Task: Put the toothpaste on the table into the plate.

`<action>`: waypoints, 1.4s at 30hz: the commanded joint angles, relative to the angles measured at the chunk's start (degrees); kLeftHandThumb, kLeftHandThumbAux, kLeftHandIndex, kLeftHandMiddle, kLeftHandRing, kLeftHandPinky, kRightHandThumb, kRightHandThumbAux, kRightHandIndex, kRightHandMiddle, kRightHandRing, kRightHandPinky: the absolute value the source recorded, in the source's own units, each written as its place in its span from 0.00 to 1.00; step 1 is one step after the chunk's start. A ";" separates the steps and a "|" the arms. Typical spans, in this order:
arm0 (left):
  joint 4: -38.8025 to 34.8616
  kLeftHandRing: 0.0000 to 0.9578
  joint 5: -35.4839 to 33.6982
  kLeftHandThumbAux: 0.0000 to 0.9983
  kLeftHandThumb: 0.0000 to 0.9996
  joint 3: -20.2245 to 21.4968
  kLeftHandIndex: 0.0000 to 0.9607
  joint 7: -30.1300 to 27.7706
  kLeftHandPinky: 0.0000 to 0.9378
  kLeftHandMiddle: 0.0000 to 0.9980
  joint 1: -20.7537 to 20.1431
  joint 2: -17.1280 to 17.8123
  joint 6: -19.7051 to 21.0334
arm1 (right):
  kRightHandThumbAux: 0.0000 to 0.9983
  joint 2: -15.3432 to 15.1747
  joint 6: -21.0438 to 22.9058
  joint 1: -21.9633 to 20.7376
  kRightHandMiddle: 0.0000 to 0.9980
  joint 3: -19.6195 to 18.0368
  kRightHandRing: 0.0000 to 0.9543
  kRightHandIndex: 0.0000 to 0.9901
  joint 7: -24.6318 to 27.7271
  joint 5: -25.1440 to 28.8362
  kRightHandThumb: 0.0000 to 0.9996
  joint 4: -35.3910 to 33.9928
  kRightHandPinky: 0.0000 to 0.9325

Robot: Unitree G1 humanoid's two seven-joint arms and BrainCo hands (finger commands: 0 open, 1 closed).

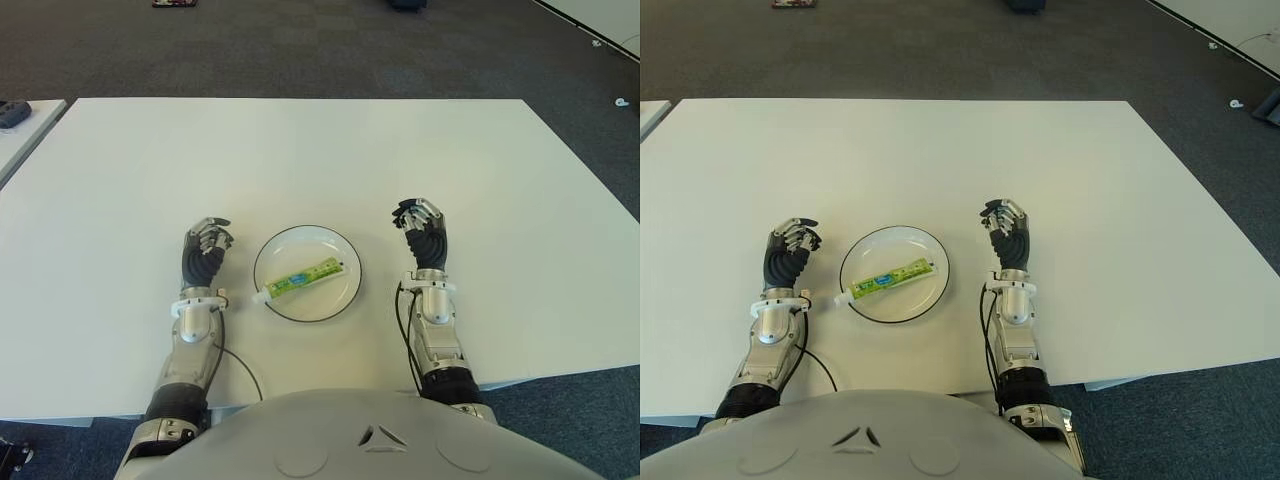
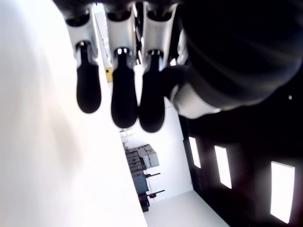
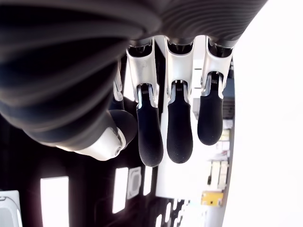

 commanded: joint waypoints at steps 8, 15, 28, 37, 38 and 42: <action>4.03 0.67 -0.32 0.72 0.71 -0.29 0.45 -0.64 0.63 0.64 -0.52 0.16 -3.13 | 0.73 -0.21 6.07 -0.30 0.50 0.39 0.54 0.43 -2.30 -2.95 0.70 2.17 0.55; 4.53 0.66 -0.58 0.72 0.71 -0.20 0.45 -0.77 0.60 0.63 -0.83 0.07 -3.52 | 0.73 0.06 7.86 -0.55 0.50 0.85 0.53 0.43 -3.09 -3.66 0.70 2.26 0.54; 4.38 0.68 -0.44 0.72 0.71 -0.34 0.45 -0.89 0.64 0.65 -0.72 0.16 -3.86 | 0.73 -0.22 7.14 -1.06 0.49 1.05 0.54 0.43 -3.97 -3.85 0.70 4.18 0.54; 3.88 0.67 -0.29 0.72 0.71 -0.52 0.45 -0.91 0.62 0.64 -0.49 0.07 -3.19 | 0.73 -0.27 7.47 -1.07 0.49 1.45 0.53 0.43 -4.40 -4.13 0.70 4.01 0.52; 3.86 0.67 -0.29 0.72 0.71 -0.53 0.45 -0.93 0.61 0.64 -0.50 0.07 -3.15 | 0.73 -0.26 7.53 -1.09 0.49 1.49 0.53 0.43 -4.44 -4.16 0.70 4.00 0.52; 3.45 0.67 -0.46 0.72 0.71 -0.62 0.45 -1.24 0.63 0.64 -0.37 0.01 -2.71 | 0.73 -0.26 7.48 -1.17 0.49 1.57 0.53 0.43 -4.66 -4.28 0.70 4.03 0.53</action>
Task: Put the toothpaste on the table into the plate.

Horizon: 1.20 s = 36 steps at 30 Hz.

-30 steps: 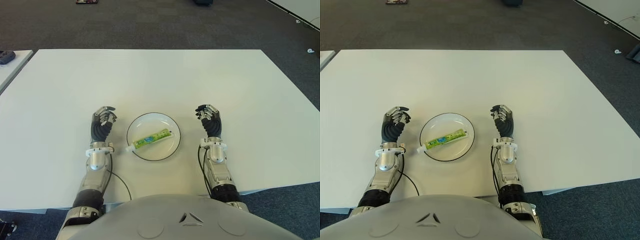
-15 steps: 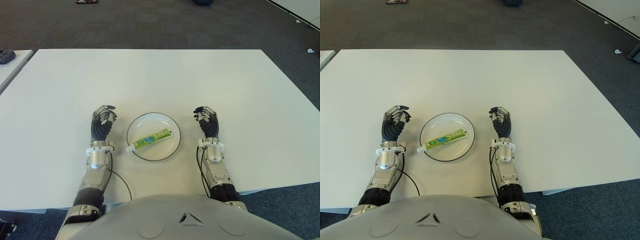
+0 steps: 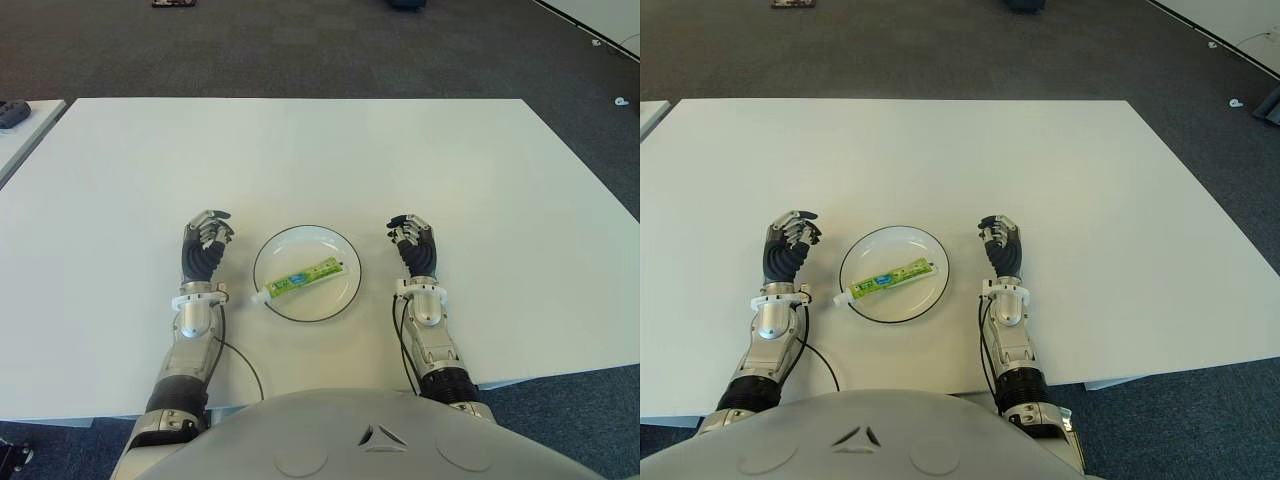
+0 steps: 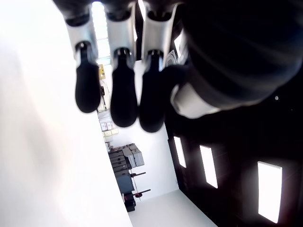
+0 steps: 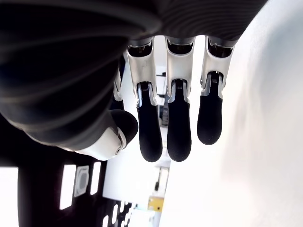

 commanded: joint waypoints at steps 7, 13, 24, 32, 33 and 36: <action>0.52 0.67 -0.12 0.72 0.71 -0.92 0.45 -1.51 0.63 0.64 1.65 -0.33 1.07 | 0.73 0.06 0.75 -0.71 0.49 0.32 0.53 0.43 -0.53 -0.60 0.70 0.44 0.54; 0.49 0.67 -0.49 0.72 0.71 -0.96 0.45 -2.10 0.64 0.63 1.58 -0.30 0.81 | 0.73 0.03 1.28 -0.74 0.49 0.40 0.52 0.43 -0.36 -0.61 0.70 0.18 0.53; 0.17 0.66 0.28 0.72 0.71 -0.99 0.45 -1.38 0.64 0.63 1.70 -0.41 1.16 | 0.73 -0.12 2.32 -0.30 0.49 0.71 0.52 0.43 0.48 -0.49 0.70 -0.61 0.50; -0.29 0.67 0.98 0.72 0.71 -1.11 0.45 -0.82 0.65 0.64 1.97 -0.57 1.42 | 0.73 -0.21 3.40 0.10 0.48 0.90 0.51 0.43 1.66 0.05 0.70 -1.48 0.49; -0.42 0.67 1.02 0.72 0.71 -1.12 0.45 -0.86 0.65 0.64 2.02 -0.58 1.50 | 0.73 -0.20 3.43 0.14 0.48 0.90 0.50 0.43 1.75 0.11 0.70 -1.56 0.49; -0.58 0.67 0.99 0.72 0.71 -1.15 0.45 -0.92 0.65 0.64 2.08 -0.63 1.65 | 0.73 -0.20 3.48 0.24 0.48 0.88 0.50 0.43 1.90 0.22 0.70 -1.73 0.49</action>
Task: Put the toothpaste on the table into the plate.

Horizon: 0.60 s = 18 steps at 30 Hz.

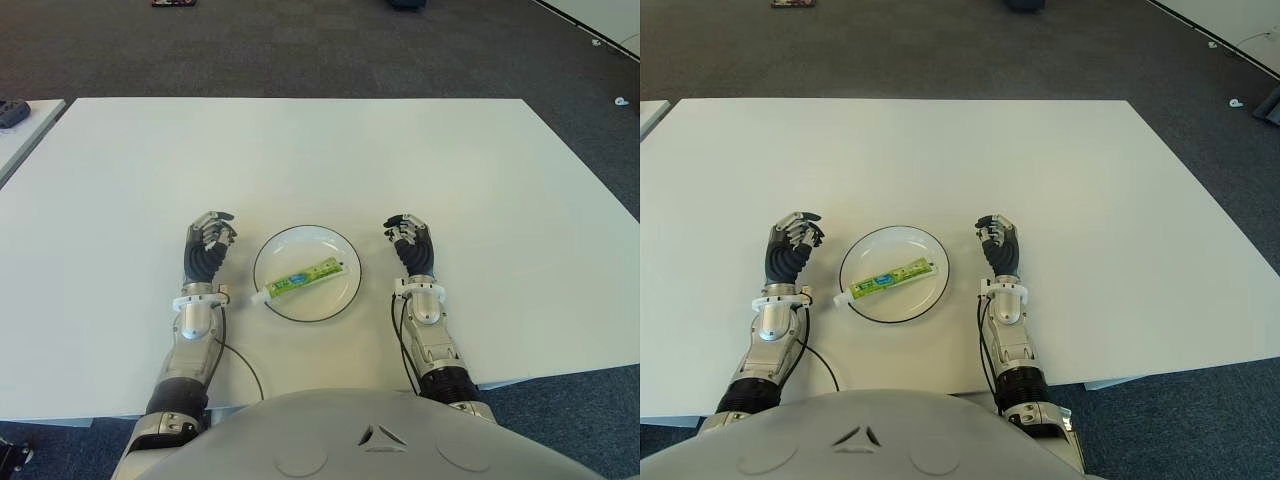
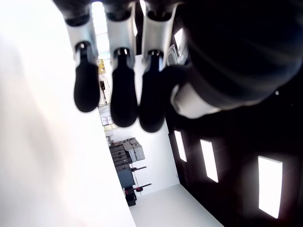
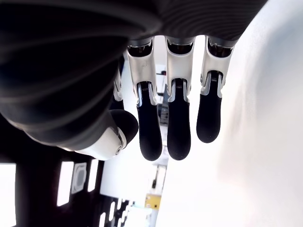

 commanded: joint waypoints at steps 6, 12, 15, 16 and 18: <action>0.28 0.67 0.29 0.72 0.71 -0.56 0.45 0.28 0.63 0.64 1.42 -0.73 1.30 | 0.73 0.01 1.71 0.58 0.48 0.25 0.50 0.43 0.53 -0.05 0.71 -0.98 0.50; -0.24 0.67 0.58 0.72 0.71 -0.58 0.45 0.36 0.63 0.64 1.72 -0.62 2.32 | 0.73 -0.08 2.63 0.92 0.48 0.57 0.50 0.43 0.57 -0.40 0.71 -1.63 0.51; -0.84 0.66 0.59 0.72 0.71 -0.66 0.45 0.28 0.61 0.63 1.97 -0.64 3.19 | 0.73 -0.14 3.15 1.14 0.48 0.76 0.51 0.43 0.71 -0.53 0.71 -2.01 0.51; -1.12 0.65 0.51 0.72 0.71 -0.68 0.45 0.24 0.61 0.63 2.08 -0.69 3.55 | 0.73 -0.16 3.19 1.19 0.48 0.82 0.51 0.43 0.77 -0.52 0.71 -2.09 0.51; -1.50 0.65 0.34 0.72 0.71 -0.73 0.45 0.15 0.61 0.62 2.24 -0.75 4.01 | 0.73 -0.18 3.26 1.32 0.48 0.92 0.51 0.43 0.80 -0.51 0.71 -2.25 0.51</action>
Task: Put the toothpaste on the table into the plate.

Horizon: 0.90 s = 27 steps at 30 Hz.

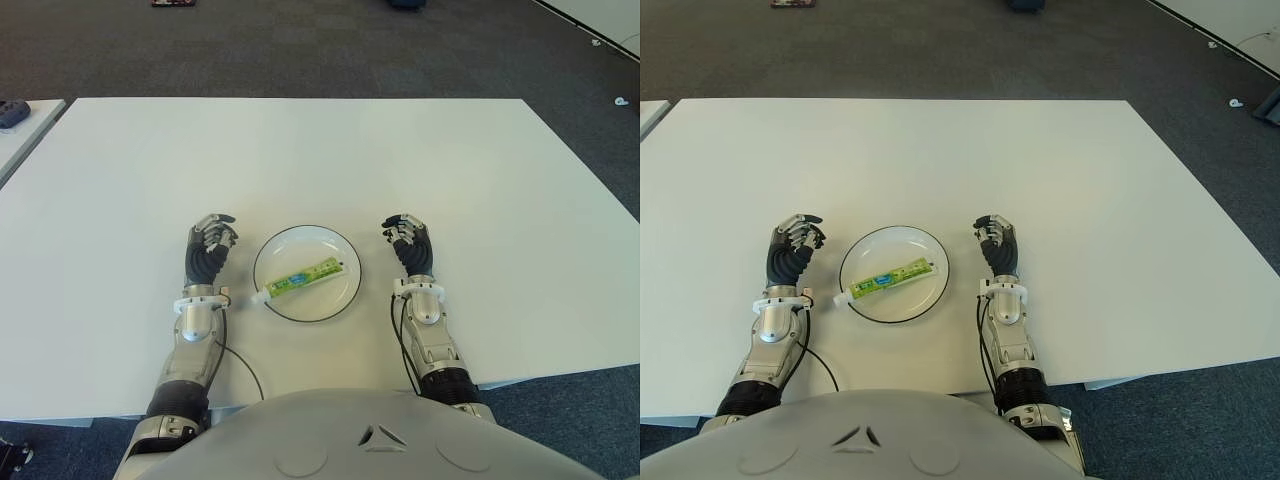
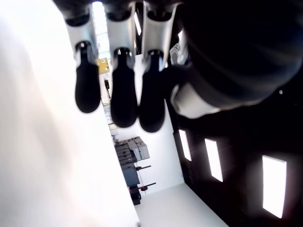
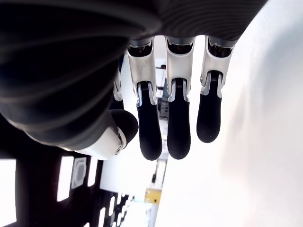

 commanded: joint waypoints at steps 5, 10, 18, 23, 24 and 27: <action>-0.62 0.63 -0.06 0.72 0.70 -0.31 0.45 -0.06 0.59 0.60 1.44 -0.59 2.44 | 0.73 -0.13 1.44 0.94 0.48 0.51 0.51 0.43 0.32 -0.38 0.71 -0.96 0.50; -0.55 0.62 -0.44 0.72 0.70 -0.23 0.45 -0.16 0.59 0.59 1.45 -0.68 2.22 | 0.73 -0.24 2.08 1.18 0.48 0.73 0.50 0.43 0.47 -0.41 0.71 -1.45 0.49; -0.22 0.62 -0.66 0.72 0.70 -0.23 0.45 -0.18 0.58 0.59 1.39 -0.67 1.54 | 0.73 -0.44 2.48 1.47 0.49 0.91 0.51 0.43 0.56 -0.40 0.71 -1.90 0.51; -0.07 0.62 -0.58 0.72 0.70 -0.27 0.45 -0.03 0.56 0.59 1.35 -0.64 1.27 | 0.73 -0.51 2.27 1.49 0.49 0.93 0.52 0.43 0.49 -0.43 0.71 -1.88 0.51; -0.01 0.62 -0.52 0.72 0.70 -0.27 0.45 0.04 0.57 0.59 1.33 -0.63 1.19 | 0.73 -0.52 2.14 1.48 0.49 0.94 0.52 0.43 0.44 -0.47 0.71 -1.83 0.52; 0.09 0.62 -0.57 0.72 0.70 -0.27 0.45 -0.03 0.59 0.59 1.30 -0.61 1.10 | 0.73 -0.57 1.79 1.48 0.49 0.96 0.52 0.43 0.33 -0.56 0.71 -1.71 0.52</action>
